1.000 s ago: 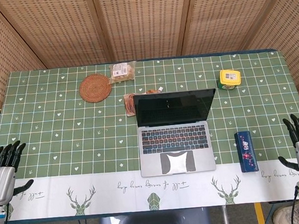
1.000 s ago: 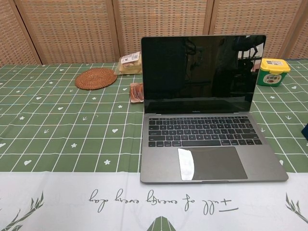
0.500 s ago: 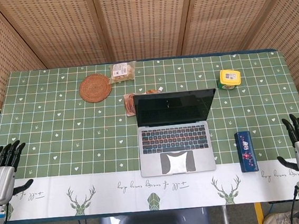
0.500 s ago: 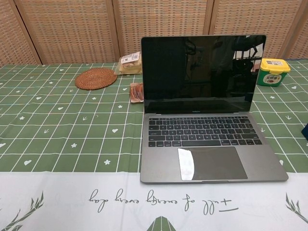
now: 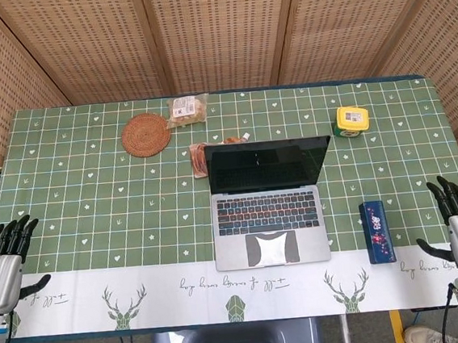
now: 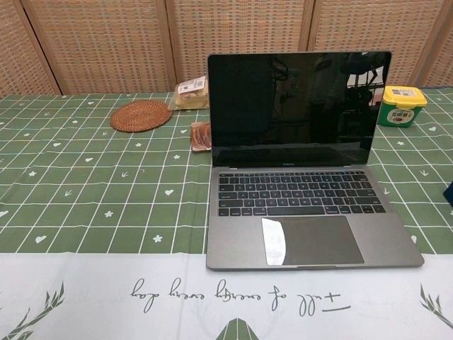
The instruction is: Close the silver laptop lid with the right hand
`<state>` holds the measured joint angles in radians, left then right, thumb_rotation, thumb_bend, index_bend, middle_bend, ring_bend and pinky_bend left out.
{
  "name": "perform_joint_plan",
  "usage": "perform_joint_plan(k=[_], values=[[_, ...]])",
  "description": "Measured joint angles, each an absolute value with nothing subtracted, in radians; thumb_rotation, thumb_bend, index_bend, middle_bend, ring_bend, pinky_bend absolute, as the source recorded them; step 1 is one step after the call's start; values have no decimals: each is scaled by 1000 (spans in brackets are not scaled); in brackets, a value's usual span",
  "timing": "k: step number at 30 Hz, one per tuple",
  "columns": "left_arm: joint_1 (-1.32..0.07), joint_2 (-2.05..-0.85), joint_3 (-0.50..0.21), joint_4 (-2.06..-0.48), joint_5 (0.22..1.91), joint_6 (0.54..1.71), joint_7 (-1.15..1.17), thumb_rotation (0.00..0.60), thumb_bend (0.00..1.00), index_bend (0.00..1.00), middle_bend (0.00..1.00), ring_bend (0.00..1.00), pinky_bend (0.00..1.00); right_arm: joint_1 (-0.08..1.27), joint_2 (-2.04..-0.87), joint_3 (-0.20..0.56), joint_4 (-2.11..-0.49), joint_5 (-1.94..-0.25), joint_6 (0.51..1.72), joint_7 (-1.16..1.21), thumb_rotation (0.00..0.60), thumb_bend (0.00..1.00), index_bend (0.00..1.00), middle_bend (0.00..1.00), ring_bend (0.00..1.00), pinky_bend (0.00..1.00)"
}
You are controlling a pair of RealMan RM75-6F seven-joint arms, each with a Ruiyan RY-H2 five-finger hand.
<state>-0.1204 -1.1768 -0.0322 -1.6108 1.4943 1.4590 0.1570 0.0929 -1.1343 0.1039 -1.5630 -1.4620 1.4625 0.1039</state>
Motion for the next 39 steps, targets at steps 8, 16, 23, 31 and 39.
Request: perform_joint_plan(k=[8,16,23,31,39], values=[[-122,-1176,-37,-1613,1492,1460,152,600,82,0,0,0,0,136,-1121,152,-1595,-1420,1389,349,600,658,0,0,0,0],[-128,-1178,-36,-1605,1486,1441,144,600,82,0,0,0,0,236,-1081,241,-1647,-1318,1216,519,600,842,0,0,0,0],[-134,-1179,-41,-1597,1469,1427,133,600,82,0,0,0,0,332,-1081,294,-1652,-1209,1044,585,600,1000,0,0,0,0],[-139,-1178,-45,-1589,1453,1410,120,600,82,0,0,0,0,433,-1131,329,-1591,-1105,899,594,600,959,1,0,0,0],[-144,-1179,-44,-1583,1446,1398,115,600,81,0,0,0,0,493,-1186,351,-1511,-1055,821,606,600,930,33,0,0,0]])
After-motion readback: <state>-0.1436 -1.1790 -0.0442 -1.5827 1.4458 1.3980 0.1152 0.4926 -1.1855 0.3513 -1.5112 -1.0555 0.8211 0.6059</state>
